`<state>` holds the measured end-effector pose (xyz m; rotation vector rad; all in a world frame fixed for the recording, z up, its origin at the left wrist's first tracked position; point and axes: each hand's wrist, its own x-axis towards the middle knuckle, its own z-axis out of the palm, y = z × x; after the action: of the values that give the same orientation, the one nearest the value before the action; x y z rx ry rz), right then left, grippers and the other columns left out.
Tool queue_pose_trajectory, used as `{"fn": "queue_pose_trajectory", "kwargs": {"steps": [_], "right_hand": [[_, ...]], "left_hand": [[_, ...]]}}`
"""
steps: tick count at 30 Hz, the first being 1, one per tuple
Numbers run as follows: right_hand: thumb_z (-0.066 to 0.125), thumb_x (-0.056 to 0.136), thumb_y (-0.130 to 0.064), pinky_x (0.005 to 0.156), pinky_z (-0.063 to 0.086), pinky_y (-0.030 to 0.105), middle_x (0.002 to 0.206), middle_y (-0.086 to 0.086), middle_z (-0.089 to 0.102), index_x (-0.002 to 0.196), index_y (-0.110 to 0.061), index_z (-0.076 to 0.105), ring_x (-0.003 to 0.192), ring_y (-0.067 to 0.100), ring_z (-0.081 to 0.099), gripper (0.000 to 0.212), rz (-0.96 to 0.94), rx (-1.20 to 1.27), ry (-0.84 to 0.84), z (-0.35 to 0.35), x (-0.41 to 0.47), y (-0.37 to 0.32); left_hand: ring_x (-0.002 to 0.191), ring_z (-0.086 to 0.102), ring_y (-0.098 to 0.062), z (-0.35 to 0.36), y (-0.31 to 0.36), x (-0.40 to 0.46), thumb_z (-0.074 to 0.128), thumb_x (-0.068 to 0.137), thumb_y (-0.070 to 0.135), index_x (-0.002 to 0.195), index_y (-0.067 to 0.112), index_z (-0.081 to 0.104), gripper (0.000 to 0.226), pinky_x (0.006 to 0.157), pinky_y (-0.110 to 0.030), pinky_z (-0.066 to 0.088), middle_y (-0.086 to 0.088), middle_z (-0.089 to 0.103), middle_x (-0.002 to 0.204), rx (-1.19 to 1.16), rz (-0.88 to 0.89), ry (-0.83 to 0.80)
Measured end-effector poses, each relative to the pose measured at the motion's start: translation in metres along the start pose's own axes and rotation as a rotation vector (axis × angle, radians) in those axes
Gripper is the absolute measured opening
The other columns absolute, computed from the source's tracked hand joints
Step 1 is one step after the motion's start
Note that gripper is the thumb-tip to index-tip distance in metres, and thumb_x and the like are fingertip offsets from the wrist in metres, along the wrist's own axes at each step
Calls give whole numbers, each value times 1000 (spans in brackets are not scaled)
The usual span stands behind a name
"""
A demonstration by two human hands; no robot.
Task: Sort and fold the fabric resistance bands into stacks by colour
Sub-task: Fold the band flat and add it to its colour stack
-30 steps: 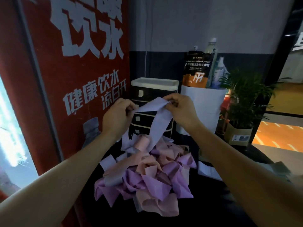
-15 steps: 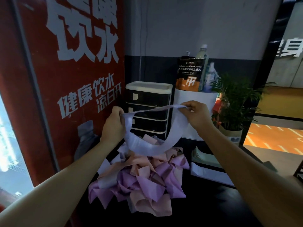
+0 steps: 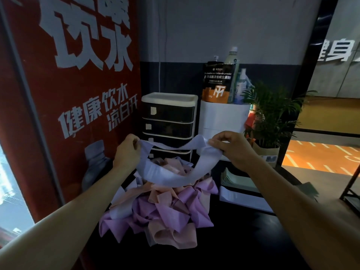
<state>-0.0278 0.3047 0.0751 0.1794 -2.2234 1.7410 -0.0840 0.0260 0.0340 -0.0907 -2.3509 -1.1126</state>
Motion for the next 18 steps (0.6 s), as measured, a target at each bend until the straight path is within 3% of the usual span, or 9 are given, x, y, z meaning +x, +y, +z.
{"fn": "queue_pose_trajectory", "kwargs": {"steps": [5,8,14,18], "right_hand": [[71,76,2,68,52,12,94,12,68,98,0,68,78,13,63,23,4,-11,-92,-2,-8,5],[70,79,-3,72,52,24,94,19,69,90,-2,71,76,17,63,10,-20,-12,-7,-3,-9,6],[71,80,-11,64,44,20,77,6,65,79,-5,71,67,10,53,5,-25,-122,44,-4,-5,4],[73,77,-7,69,42,27,76,21,62,79,6,70,71,18,51,14,-45,-136,41,0,-3,2]], "left_hand": [[78,49,-19,5,0,-1,44,96,11,98,6,54,11,67,-29,33,-6,55,86,30,-21,-27],[81,50,-19,6,-1,-4,44,96,11,99,5,54,12,68,-28,33,-7,54,88,46,-27,-77],[88,56,-21,9,-2,-9,53,93,12,95,15,56,5,73,-29,40,-6,61,94,52,24,-307],[99,56,-15,10,26,-16,58,89,5,111,10,56,23,78,-17,45,-2,54,108,-91,134,-486]]}}
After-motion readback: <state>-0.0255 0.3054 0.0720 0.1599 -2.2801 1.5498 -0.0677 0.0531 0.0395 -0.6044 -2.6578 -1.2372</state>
